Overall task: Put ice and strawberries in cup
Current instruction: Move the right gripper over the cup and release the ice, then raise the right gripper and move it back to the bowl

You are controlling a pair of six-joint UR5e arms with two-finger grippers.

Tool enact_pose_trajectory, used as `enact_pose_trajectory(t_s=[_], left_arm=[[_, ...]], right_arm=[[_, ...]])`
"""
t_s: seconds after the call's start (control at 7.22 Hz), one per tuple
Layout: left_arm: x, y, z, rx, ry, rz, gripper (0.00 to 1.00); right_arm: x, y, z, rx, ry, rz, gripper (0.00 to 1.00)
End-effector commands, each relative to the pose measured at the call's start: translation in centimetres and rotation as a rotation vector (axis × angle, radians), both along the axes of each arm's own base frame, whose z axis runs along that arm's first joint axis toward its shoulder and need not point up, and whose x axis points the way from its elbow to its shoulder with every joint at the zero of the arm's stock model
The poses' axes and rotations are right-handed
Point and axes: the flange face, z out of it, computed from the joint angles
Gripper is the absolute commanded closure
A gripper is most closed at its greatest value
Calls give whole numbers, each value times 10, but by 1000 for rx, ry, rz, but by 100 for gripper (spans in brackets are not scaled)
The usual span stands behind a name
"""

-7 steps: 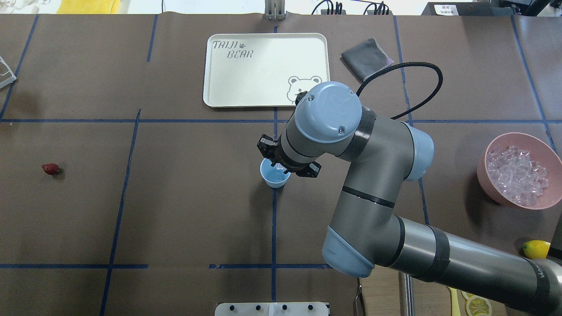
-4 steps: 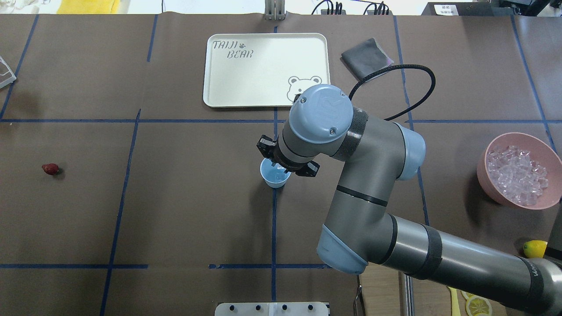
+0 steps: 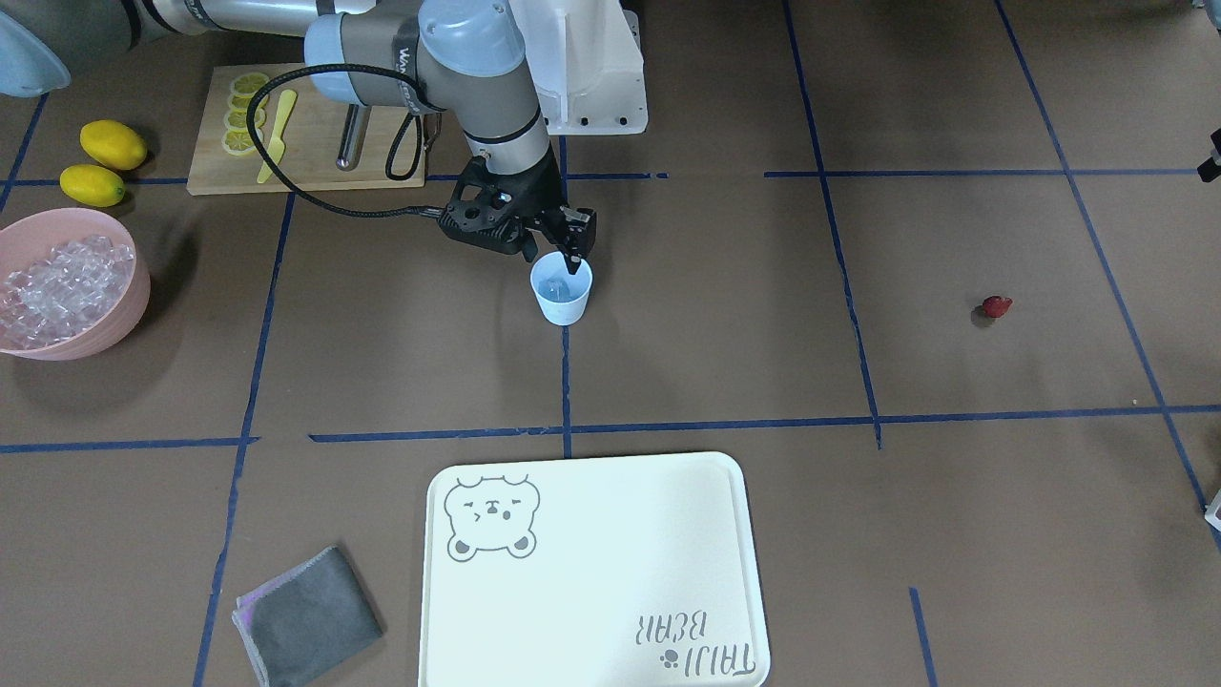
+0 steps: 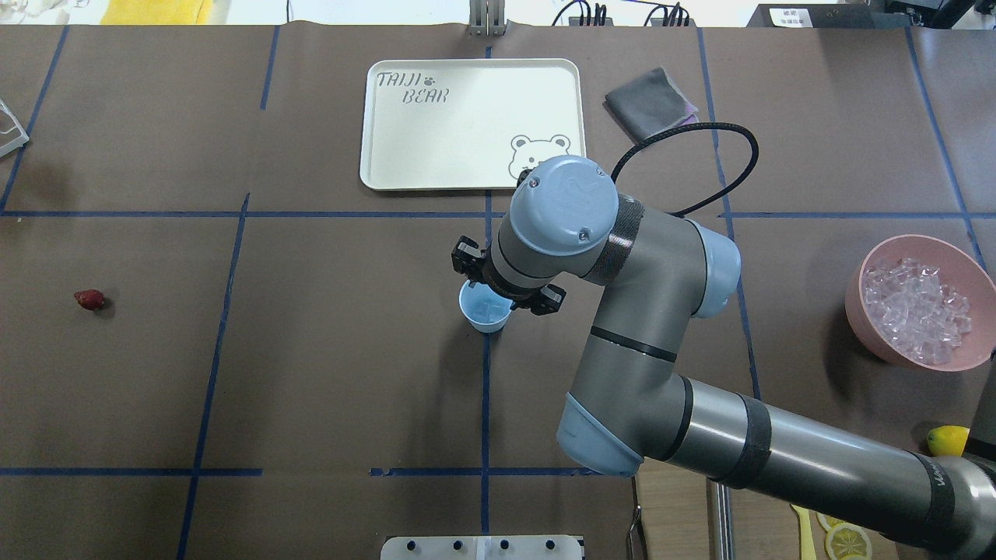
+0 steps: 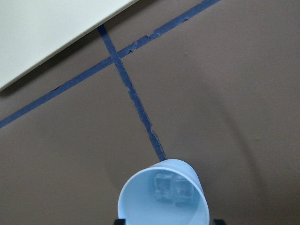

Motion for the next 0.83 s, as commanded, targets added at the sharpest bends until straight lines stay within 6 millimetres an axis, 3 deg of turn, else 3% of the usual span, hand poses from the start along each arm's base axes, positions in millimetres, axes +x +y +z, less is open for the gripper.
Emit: enact_pose_trajectory(t_s=[0.0, 0.14, 0.42, 0.55, 0.69], left_arm=[[0, 0, 1, -3, 0, -1, 0], [0, 0, 1, -3, 0, 0, 0], [0, 0, 1, -2, 0, 0, 0], [0, 0, 1, -3, 0, -1, 0], [0, 0, 1, -3, 0, -1, 0]], right_arm=[[5, 0, -5, 7, -15, 0, 24], [40, -7, -7, -3, -30, 15, 1], [155, -26, 47, -93, -23, -10, 0], [195, -25, 74, -15, -1, -51, 0], [232, -25, 123, 54, 70, -100, 0]])
